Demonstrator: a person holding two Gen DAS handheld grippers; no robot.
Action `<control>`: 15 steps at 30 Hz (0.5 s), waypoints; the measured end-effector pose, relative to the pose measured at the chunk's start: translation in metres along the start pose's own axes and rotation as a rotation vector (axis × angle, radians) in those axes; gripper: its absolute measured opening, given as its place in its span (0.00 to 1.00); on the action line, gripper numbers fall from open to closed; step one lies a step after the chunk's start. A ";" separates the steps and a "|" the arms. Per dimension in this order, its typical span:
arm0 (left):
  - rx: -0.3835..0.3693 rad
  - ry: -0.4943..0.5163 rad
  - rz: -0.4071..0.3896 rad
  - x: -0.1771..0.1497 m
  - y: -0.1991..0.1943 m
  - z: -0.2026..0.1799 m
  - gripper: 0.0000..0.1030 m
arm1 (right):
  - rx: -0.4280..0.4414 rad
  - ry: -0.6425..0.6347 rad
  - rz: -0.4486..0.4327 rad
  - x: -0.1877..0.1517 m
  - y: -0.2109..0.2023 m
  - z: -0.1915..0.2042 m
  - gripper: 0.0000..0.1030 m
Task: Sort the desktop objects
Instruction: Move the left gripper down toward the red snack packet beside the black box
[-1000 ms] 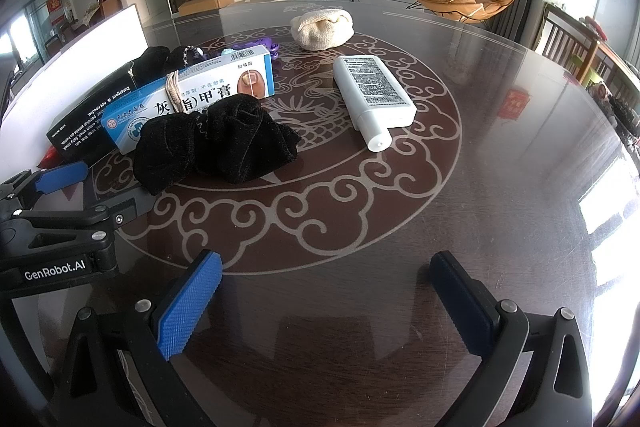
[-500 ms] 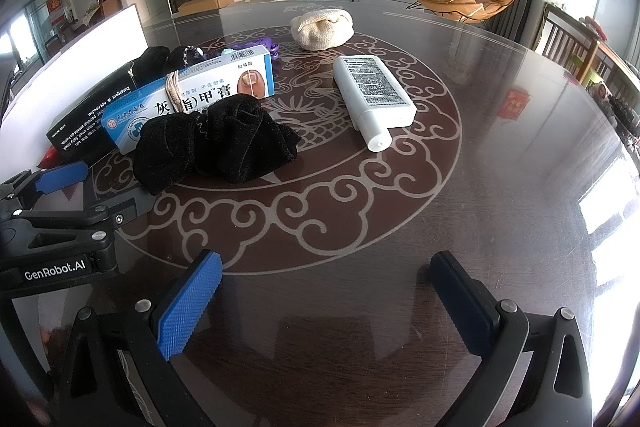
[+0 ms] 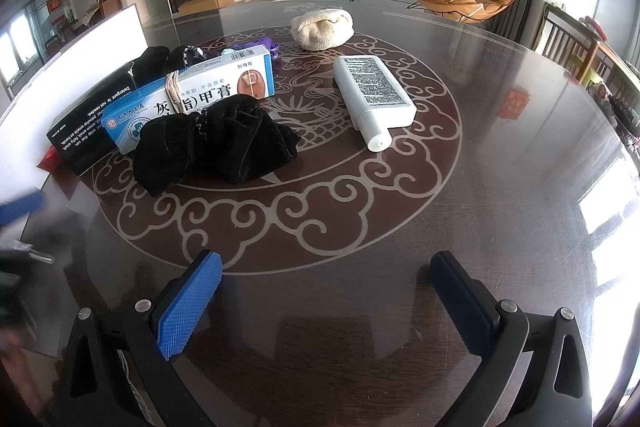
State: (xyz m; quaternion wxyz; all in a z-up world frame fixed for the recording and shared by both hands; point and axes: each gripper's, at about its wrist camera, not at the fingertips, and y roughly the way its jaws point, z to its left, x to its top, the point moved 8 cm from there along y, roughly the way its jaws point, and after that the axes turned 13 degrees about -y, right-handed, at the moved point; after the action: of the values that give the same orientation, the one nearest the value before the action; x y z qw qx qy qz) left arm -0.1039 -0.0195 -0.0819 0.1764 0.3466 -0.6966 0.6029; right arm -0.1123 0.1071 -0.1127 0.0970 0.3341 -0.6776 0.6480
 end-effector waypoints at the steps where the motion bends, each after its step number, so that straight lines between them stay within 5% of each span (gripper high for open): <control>1: 0.006 0.015 -0.028 0.011 -0.004 0.003 1.00 | 0.000 0.000 0.000 0.000 0.000 0.000 1.00; 10: 0.070 0.068 0.110 0.063 0.082 0.006 1.00 | 0.000 0.000 0.000 0.000 0.000 0.000 1.00; 15: -0.024 -0.102 0.172 0.066 0.099 0.014 1.00 | 0.000 0.000 0.000 0.000 0.000 0.000 1.00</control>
State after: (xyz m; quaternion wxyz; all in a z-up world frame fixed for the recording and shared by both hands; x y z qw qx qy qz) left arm -0.2161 -0.0472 -0.1121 0.0923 0.3138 -0.7392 0.5888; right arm -0.1119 0.1072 -0.1126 0.0970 0.3340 -0.6776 0.6480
